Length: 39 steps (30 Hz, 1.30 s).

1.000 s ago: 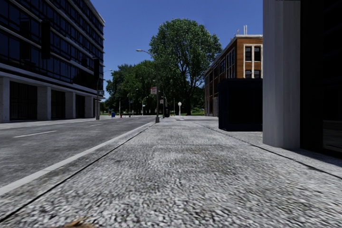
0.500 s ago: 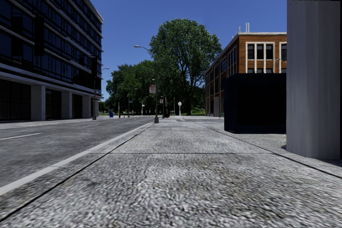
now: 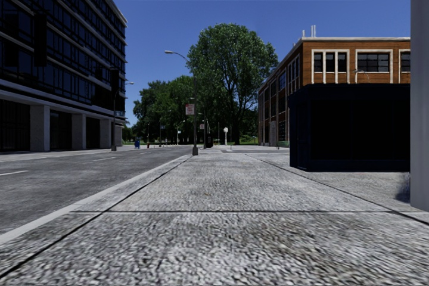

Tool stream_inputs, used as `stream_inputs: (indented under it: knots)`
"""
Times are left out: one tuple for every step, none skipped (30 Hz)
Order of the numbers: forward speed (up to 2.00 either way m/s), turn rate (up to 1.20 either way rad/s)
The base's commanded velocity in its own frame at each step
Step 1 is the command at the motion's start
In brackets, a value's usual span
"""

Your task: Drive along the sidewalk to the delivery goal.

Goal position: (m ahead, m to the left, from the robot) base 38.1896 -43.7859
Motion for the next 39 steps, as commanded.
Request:
stream_inputs:
  knots:
    - [2.00,0.00]
    - [2.00,0.00]
    - [2.00,0.00]
    - [2.00,0.00]
    - [2.00,0.00]
    - [2.00,0.00]
    - [2.00,0.00]
    - [2.00,0.00]
    - [2.00,0.00]
    - [2.00,0.00]
    - [2.00,0.00]
    - [2.00,0.00]
    - [2.00,0.00]
    - [2.00,0.00]
    - [2.00,0.00]
    - [2.00,0.00]
    - [2.00,0.00]
    - [2.00,0.00]
    - [2.00,0.00]
    - [2.00,0.00]
    - [2.00,0.00]
    - [2.00,0.00]
    - [2.00,0.00]
    - [2.00,0.00]
    - [2.00,0.00]
    - [2.00,0.00]
    - [2.00,0.00]
    - [2.00,0.00]
    - [2.00,0.00]
    - [2.00,0.00]
    - [2.00,0.00]
    - [2.00,0.00]
    - [2.00,0.00]
    - [2.00,0.00]
    - [2.00,0.00]
    - [2.00,0.00]
    - [2.00,0.00]
    - [2.00,0.00]
    - [2.00,0.00]
